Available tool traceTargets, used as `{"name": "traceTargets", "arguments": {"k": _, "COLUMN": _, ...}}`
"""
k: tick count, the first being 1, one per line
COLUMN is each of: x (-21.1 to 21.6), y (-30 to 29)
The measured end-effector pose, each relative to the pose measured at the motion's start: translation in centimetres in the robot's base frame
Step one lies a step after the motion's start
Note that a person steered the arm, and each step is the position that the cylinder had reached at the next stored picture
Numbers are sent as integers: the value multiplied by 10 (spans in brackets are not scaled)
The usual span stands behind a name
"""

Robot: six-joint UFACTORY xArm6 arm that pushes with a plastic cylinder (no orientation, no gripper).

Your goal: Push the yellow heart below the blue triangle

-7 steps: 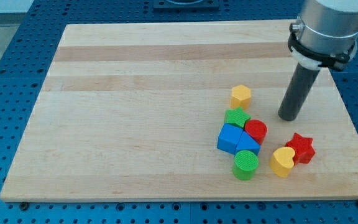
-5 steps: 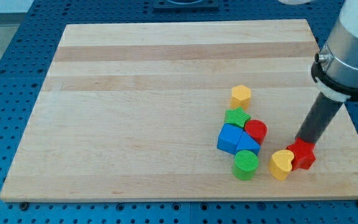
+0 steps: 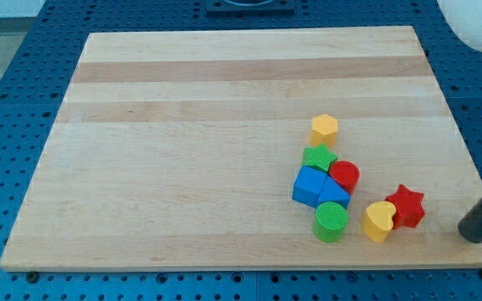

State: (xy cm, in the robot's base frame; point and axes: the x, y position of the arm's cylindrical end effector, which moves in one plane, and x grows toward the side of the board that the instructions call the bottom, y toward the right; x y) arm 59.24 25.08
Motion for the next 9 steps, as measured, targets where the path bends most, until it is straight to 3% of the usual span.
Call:
{"name": "traceTargets", "arguments": {"k": 1, "x": 0, "y": -64}}
{"name": "traceTargets", "arguments": {"k": 3, "x": -6, "y": -94}}
{"name": "traceTargets", "arguments": {"k": 4, "x": -31, "y": -138}}
{"name": "traceTargets", "arguments": {"k": 6, "x": -37, "y": -146}}
{"name": "traceTargets", "arguments": {"k": 9, "x": -92, "y": -147}}
